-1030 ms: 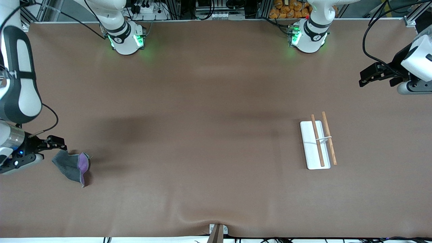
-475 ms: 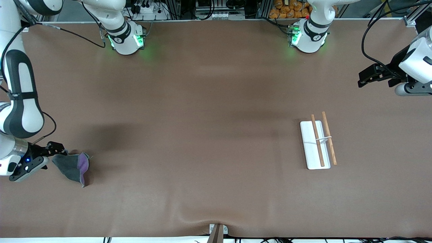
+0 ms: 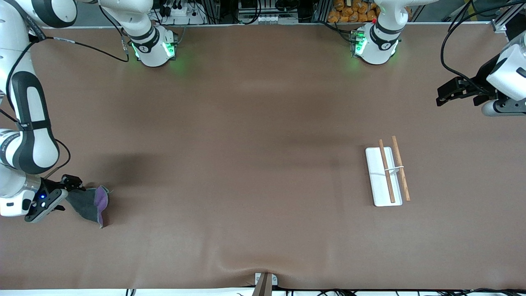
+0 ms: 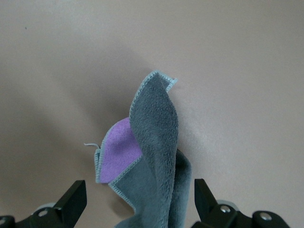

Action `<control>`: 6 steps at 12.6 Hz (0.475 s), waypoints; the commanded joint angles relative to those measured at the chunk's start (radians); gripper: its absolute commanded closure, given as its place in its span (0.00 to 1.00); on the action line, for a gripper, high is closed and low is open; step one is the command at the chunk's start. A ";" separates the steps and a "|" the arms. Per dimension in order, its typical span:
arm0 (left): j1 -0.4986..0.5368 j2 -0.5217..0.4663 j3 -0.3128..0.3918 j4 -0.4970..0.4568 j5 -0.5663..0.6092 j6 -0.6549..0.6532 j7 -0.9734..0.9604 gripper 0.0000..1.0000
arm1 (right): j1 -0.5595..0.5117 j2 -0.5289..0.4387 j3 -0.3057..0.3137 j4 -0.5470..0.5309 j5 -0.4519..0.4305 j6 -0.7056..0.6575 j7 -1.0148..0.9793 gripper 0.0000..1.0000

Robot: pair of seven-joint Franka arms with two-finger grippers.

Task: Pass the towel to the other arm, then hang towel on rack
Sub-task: 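Close the right gripper on the towel edge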

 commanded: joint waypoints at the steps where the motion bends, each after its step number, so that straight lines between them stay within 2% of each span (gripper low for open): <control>1: 0.009 -0.013 -0.007 0.003 0.022 -0.007 0.019 0.00 | -0.027 0.040 0.013 0.034 0.018 0.006 -0.054 0.00; 4: 0.009 -0.009 -0.005 0.000 0.022 -0.007 0.019 0.00 | -0.033 0.049 0.013 0.034 0.020 0.009 -0.066 0.00; 5: 0.009 -0.008 -0.005 0.000 0.022 -0.007 0.019 0.00 | -0.039 0.058 0.015 0.034 0.020 0.028 -0.090 0.06; 6: 0.007 -0.008 -0.005 0.000 0.022 -0.007 0.019 0.00 | -0.042 0.063 0.015 0.034 0.023 0.038 -0.124 0.20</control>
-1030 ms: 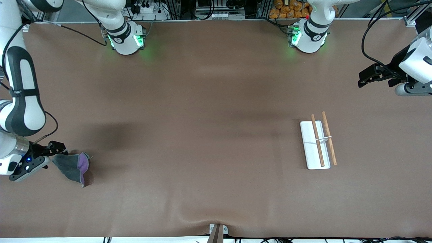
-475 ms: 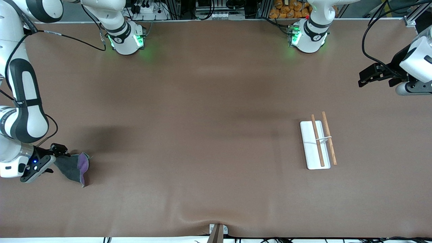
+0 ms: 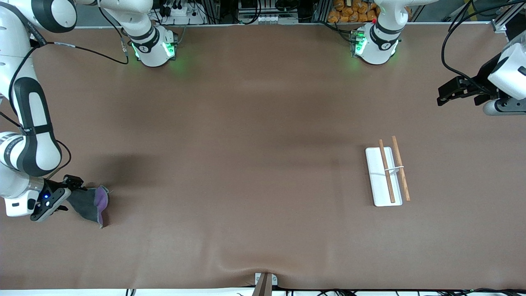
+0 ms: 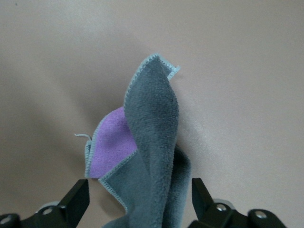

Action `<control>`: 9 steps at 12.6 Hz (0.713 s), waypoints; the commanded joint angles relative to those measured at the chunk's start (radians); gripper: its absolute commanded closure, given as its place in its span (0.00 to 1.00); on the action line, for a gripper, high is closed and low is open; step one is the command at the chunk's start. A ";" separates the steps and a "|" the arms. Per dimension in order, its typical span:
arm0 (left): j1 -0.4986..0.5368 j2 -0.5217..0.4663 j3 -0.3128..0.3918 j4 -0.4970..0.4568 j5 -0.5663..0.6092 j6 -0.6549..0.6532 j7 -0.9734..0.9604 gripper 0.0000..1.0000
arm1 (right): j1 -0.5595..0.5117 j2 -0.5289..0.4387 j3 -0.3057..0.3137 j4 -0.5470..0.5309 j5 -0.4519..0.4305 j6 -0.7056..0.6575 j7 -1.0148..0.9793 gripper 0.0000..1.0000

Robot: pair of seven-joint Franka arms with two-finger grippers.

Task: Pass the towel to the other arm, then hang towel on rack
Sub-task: 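Close the right gripper on the towel edge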

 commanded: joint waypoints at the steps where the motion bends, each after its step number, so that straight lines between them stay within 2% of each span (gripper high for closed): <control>1: 0.008 -0.008 -0.006 0.000 0.022 -0.007 0.019 0.00 | -0.027 0.033 0.015 0.033 0.052 0.012 -0.081 0.37; 4: 0.009 -0.006 -0.006 -0.005 0.022 -0.007 0.019 0.00 | -0.029 0.039 0.015 0.033 0.081 0.011 -0.097 0.88; 5: 0.009 -0.006 -0.006 -0.004 0.022 -0.007 0.019 0.00 | -0.027 0.037 0.015 0.033 0.087 0.009 -0.089 1.00; 9: 0.009 -0.006 -0.004 -0.004 0.022 -0.007 0.019 0.00 | -0.025 0.030 0.016 0.034 0.141 -0.027 -0.079 1.00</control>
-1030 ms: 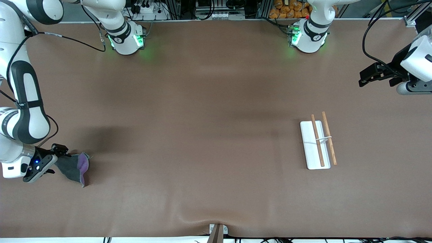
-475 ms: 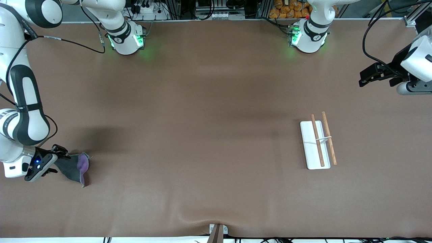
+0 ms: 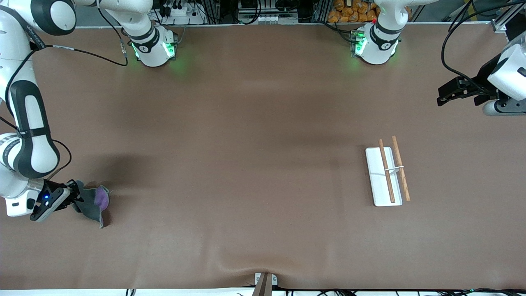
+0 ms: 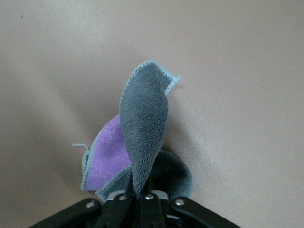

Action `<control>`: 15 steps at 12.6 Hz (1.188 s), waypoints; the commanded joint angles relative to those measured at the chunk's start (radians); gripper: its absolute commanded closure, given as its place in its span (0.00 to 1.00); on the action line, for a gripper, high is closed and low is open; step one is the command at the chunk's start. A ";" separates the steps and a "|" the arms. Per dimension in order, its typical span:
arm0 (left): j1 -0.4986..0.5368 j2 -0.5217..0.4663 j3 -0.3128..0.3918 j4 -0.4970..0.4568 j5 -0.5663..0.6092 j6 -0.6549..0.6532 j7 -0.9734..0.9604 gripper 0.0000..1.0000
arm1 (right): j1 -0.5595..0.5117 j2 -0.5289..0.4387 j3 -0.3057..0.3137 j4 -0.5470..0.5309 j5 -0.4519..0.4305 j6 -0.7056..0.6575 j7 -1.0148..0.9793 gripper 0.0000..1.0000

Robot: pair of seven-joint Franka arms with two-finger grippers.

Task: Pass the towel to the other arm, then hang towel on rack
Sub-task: 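Close the right gripper on the towel edge, then lift the towel with the right gripper and carry it toward the table middle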

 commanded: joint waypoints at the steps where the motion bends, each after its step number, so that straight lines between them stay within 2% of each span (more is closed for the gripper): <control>1: 0.008 -0.006 -0.004 -0.001 0.020 -0.007 0.019 0.00 | -0.016 0.009 0.015 0.031 0.059 -0.059 -0.010 1.00; 5: 0.006 -0.005 -0.004 -0.007 0.022 -0.007 0.018 0.00 | 0.004 -0.011 0.022 0.080 0.068 -0.200 0.043 1.00; 9: 0.003 -0.003 -0.007 -0.004 0.022 -0.004 0.018 0.00 | 0.050 -0.058 0.024 0.098 0.071 -0.341 0.314 1.00; 13: 0.001 -0.002 -0.009 -0.004 0.022 -0.004 0.016 0.00 | 0.125 -0.135 0.022 0.098 0.151 -0.473 0.611 1.00; 15: 0.000 0.001 -0.009 -0.005 0.022 0.001 0.013 0.00 | 0.177 -0.178 0.022 0.097 0.152 -0.498 0.786 1.00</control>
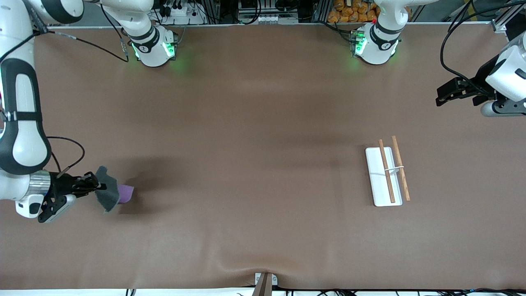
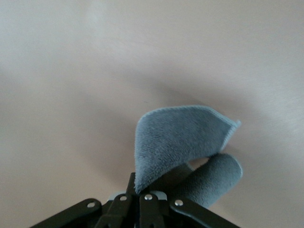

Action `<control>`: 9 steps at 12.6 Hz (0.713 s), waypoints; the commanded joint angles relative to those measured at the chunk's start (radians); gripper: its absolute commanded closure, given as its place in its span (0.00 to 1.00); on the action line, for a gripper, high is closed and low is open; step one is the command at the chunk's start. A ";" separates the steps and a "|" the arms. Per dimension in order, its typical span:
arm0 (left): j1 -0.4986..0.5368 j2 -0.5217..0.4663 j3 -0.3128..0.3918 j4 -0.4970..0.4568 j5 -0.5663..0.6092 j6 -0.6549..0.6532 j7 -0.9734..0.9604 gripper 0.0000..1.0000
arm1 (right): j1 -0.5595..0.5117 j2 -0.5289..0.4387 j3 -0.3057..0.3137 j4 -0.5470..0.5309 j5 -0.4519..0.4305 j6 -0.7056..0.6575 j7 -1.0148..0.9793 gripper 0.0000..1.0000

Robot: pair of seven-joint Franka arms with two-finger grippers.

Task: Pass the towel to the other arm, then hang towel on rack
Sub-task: 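Lift the towel with the right gripper and carry it toward the table middle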

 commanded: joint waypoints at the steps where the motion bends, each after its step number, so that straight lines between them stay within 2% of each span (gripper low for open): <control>1: -0.003 0.001 -0.006 0.000 0.020 0.000 0.007 0.00 | 0.074 -0.074 -0.007 -0.019 0.019 -0.042 0.225 1.00; 6: -0.001 0.010 -0.008 -0.001 0.022 0.001 0.009 0.00 | 0.247 -0.150 -0.009 -0.020 0.019 -0.047 0.728 1.00; 9: -0.004 0.014 -0.009 -0.003 0.022 0.000 0.007 0.00 | 0.345 -0.157 -0.007 -0.017 0.022 -0.036 0.981 1.00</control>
